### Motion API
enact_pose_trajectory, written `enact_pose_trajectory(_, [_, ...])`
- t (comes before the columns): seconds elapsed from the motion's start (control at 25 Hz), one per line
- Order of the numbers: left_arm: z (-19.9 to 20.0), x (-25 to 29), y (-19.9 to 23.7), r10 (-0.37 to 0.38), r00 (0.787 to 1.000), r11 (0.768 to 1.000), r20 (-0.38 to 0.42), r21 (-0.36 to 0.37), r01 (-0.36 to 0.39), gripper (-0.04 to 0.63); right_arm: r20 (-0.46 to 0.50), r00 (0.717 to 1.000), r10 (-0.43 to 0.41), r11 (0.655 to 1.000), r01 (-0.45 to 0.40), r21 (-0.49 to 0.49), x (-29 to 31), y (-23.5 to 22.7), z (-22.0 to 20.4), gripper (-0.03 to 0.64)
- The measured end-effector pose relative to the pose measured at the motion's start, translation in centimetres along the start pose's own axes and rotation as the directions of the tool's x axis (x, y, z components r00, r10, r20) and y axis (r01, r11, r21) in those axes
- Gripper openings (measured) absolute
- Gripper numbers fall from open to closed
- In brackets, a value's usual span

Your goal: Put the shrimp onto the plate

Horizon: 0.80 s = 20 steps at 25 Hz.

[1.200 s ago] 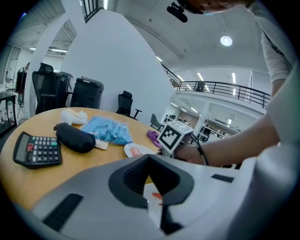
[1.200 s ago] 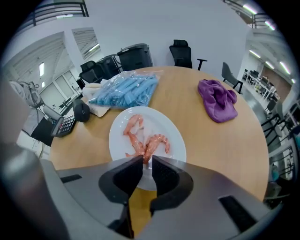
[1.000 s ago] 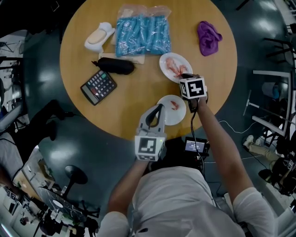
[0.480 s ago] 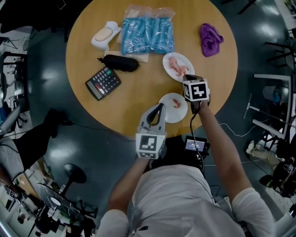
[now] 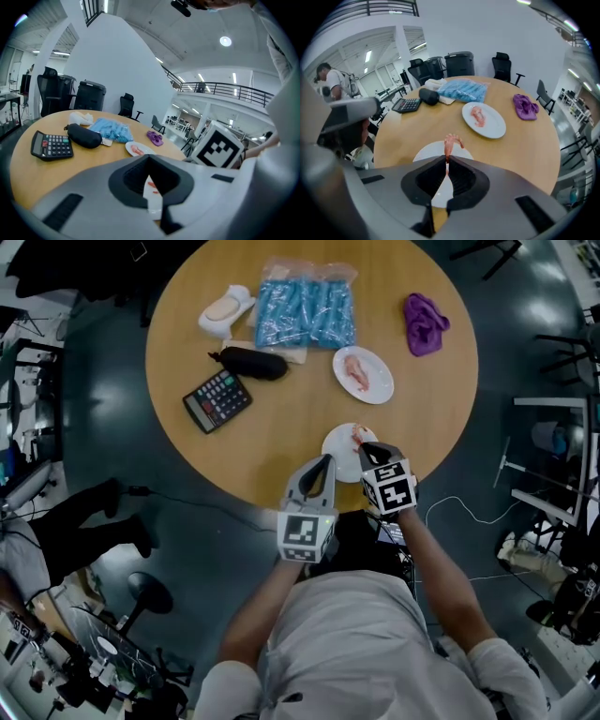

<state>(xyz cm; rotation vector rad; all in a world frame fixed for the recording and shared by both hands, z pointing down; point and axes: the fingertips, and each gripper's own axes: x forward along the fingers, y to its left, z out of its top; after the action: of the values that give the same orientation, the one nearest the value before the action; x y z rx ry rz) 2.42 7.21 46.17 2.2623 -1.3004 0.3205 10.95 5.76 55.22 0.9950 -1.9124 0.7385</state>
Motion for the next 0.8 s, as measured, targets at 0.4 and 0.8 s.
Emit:
enact_pose_trajectory(0.4, [-1.8,-1.7,-0.8,0.011,1.0,1.0,-0.005,-0.028,-0.011,0.008,-0.105,0.993,0.061,0.998,-0.063,-0.013,3.2,3.3,-4.4,0.031])
enact_pose_trajectory(0.8, [-1.7,-2.3,0.1,0.015,1.0,0.999,0.001,-0.033,-0.015,0.008,-0.142,0.988,0.066,0.997,-0.062,0.035,3.7,2.0,-5.4,0.034])
